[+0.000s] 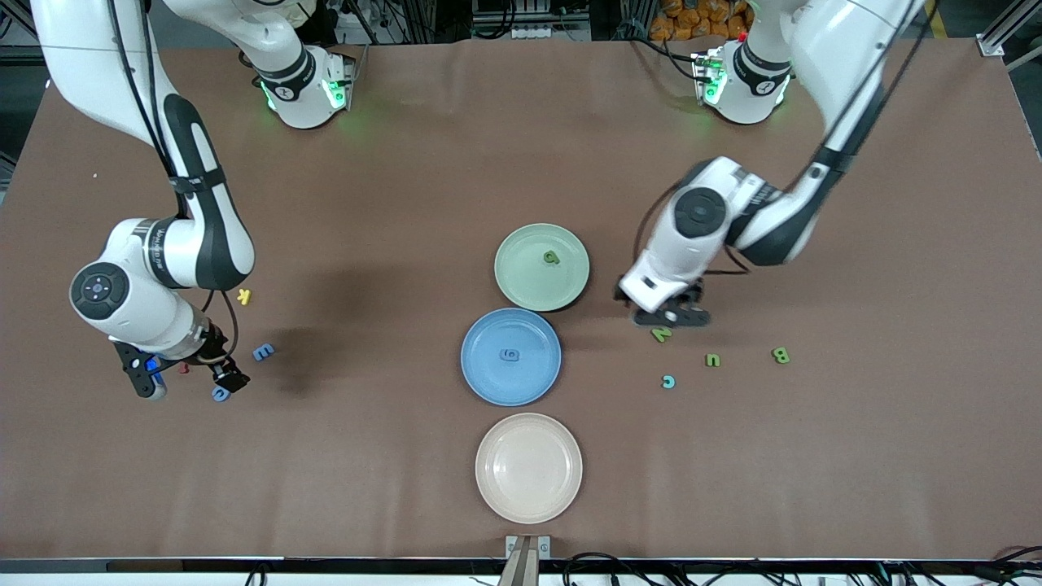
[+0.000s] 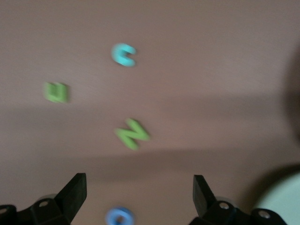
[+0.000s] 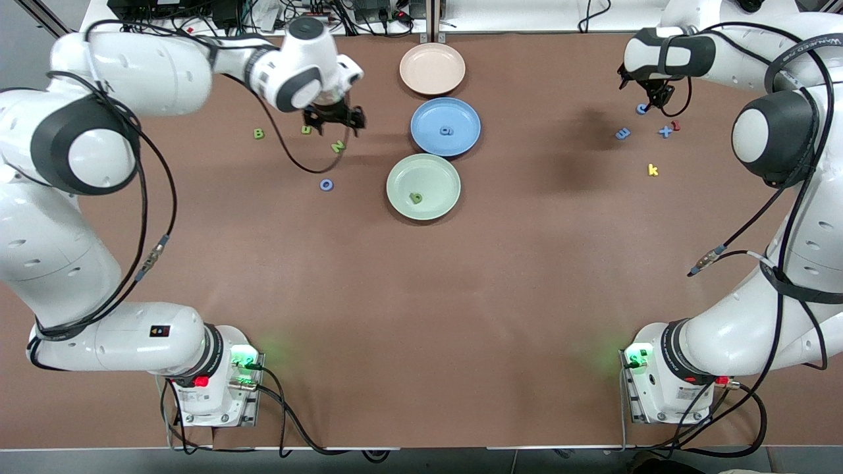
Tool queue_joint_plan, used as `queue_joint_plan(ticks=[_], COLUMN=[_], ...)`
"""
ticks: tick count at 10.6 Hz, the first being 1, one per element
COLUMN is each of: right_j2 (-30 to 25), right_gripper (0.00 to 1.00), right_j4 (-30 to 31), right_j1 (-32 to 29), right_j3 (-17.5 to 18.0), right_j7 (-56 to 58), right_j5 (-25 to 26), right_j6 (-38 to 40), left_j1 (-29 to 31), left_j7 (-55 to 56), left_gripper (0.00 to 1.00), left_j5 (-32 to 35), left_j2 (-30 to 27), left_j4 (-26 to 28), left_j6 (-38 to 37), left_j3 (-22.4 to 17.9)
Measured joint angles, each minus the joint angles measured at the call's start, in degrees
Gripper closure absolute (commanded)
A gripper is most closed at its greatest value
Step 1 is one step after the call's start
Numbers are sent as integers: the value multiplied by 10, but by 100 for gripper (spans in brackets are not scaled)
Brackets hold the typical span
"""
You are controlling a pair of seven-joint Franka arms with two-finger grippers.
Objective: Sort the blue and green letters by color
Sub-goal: 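Grasp the blue m with the right gripper while the left gripper grasps green u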
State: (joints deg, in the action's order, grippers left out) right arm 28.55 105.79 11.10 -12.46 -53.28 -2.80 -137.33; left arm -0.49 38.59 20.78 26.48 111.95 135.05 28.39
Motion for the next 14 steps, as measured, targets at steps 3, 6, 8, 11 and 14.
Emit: queue_joint_plan(ticks=[3, 6, 8, 11, 14], right_j2=[20, 46, 57, 64, 64], right_gripper=[0, 0, 1, 34, 77], right_j4=[17, 22, 33, 55, 61], right_j1=[-5, -7, -7, -7, -7], right_j3=[0, 1, 1, 2, 10], right_j7=[-7, -8, -8, -9, -10], right_j5=[-14, -48, -52, -52, -52], right_j6=[-32, -57, -78, -107, -110], left_j1=[86, 118, 119, 118, 118], left_j7=[-91, -105, -106, -106, -106], left_gripper=[0, 0, 0, 0, 0], left_j5=[15, 18, 40, 67, 99], left_j2=[15, 59, 92, 121, 135], left_j4=[-9, -47, -71, -91, -90], left_j6=[-1, 0, 0, 0, 15], left_j3=[-1, -1, -1, 0, 0])
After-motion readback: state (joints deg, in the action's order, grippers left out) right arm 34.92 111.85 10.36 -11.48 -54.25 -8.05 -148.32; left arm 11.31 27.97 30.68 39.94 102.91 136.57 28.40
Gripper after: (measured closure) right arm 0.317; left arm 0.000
